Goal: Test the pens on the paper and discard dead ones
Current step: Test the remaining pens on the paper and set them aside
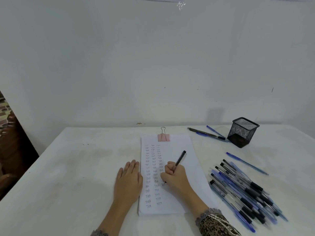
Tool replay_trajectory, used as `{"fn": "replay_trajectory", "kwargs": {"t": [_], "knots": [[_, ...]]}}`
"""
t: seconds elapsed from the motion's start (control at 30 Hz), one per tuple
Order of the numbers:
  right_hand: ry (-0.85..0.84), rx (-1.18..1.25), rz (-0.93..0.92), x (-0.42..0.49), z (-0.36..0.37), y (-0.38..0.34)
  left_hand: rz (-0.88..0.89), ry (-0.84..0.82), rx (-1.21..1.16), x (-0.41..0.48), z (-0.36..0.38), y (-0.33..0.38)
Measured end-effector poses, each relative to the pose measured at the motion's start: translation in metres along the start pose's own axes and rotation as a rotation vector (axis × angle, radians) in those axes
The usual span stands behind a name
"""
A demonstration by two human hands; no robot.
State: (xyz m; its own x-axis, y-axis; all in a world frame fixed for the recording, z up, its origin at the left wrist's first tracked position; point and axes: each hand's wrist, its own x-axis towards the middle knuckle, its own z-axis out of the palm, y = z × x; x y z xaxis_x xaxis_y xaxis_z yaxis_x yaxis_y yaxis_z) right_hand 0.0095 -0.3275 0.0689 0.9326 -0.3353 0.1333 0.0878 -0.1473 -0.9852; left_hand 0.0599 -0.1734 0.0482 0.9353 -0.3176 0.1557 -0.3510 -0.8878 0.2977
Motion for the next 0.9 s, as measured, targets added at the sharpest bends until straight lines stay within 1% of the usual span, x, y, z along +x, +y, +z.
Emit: {"fn": "replay_trajectory", "kwargs": {"t": [0.1, 0.47, 0.57, 0.7, 0.8, 0.9], "knots": [[0.043, 0.029, -0.004, 0.0, -0.0007, 0.0017, 0.0, 0.002, -0.012, 0.0006, 0.0015, -0.0013], [0.048, -0.051, -0.046, 0.0031, -0.0028, 0.0049, 0.001, 0.001, -0.005, 0.0007, 0.0018, -0.0009], [0.017, -0.045, -0.021, 0.0029, -0.0029, 0.0048, 0.002, 0.006, -0.024, 0.0006, 0.0022, -0.0011], [0.055, -0.018, -0.005, 0.0034, -0.0053, 0.0072, 0.002, 0.006, -0.009, 0.0006, 0.0019, -0.0019], [0.025, -0.036, 0.013, 0.0047, -0.0056, 0.007, 0.001, -0.001, -0.016, 0.0004, 0.0017, -0.0011], [0.044, -0.017, -0.001, 0.0056, -0.0059, 0.0101, 0.001, -0.006, 0.001, -0.0003, 0.0006, -0.001]]}}
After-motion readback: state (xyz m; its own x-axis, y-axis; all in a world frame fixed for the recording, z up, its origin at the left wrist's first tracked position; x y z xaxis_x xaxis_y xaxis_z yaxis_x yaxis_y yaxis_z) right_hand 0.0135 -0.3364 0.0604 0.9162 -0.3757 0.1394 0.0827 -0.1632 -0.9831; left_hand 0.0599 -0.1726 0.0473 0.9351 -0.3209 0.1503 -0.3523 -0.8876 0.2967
